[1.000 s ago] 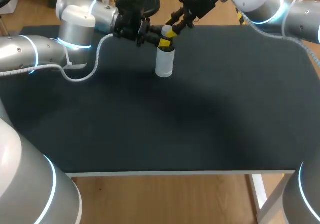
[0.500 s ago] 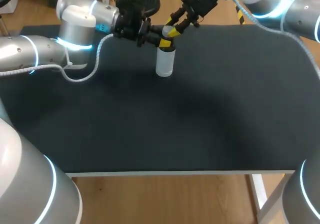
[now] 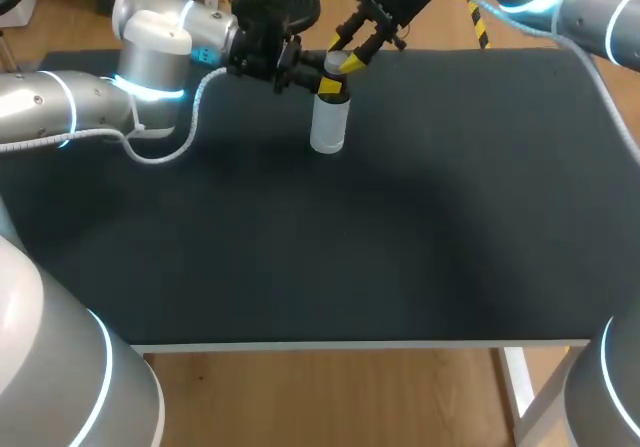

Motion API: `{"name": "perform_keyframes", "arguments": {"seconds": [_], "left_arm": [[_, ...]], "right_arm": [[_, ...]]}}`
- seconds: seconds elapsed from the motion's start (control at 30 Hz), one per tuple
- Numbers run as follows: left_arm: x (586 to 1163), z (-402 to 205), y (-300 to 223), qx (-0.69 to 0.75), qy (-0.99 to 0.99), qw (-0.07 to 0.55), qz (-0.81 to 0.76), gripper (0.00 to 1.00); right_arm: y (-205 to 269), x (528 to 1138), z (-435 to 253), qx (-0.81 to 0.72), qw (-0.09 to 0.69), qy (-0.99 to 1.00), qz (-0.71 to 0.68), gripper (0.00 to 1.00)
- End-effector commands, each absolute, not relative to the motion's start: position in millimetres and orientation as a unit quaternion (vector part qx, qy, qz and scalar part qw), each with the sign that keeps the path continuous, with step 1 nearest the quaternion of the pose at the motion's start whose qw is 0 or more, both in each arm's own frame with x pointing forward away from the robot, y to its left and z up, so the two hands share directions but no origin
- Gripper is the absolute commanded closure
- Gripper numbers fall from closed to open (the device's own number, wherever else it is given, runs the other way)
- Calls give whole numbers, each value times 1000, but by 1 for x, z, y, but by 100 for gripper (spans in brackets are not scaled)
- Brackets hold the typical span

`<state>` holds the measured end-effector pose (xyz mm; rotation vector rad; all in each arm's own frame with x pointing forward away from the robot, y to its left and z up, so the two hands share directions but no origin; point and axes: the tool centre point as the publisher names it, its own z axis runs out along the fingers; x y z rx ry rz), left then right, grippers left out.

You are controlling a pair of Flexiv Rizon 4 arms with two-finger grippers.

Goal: Unscrew the bottle cap

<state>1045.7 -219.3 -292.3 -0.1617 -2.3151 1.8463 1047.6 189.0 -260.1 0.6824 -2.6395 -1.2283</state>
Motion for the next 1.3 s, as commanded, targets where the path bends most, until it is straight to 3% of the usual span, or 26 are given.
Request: {"name": "perform_keyframes", "arguments": {"seconds": [0.03, 0.67, 0.7, 0.73, 1.0, 1.3], "left_arm": [[1050, -295, -219, -55, -777, 89, 621, 100], [1050, -295, -219, -55, -777, 89, 621, 100], [1050, -295, -219, -55, -777, 89, 621, 100], [1050, -295, -219, -55, -777, 89, 621, 100], [1050, -295, -219, -55, -777, 89, 621, 100], [1050, -295, -219, -55, -777, 89, 621, 100]], "right_arm": [[189, 1050, -255, 282, 132, -870, -383, 100], [190, 1048, -250, 386, 143, -846, -339, 100], [190, 1047, -251, 380, 137, -852, -332, 97], [191, 1047, -251, 377, 135, -854, -332, 0], [194, 1050, -248, 246, 114, -884, -381, 0], [196, 1046, -252, 91, 33, -921, -376, 0]]}}
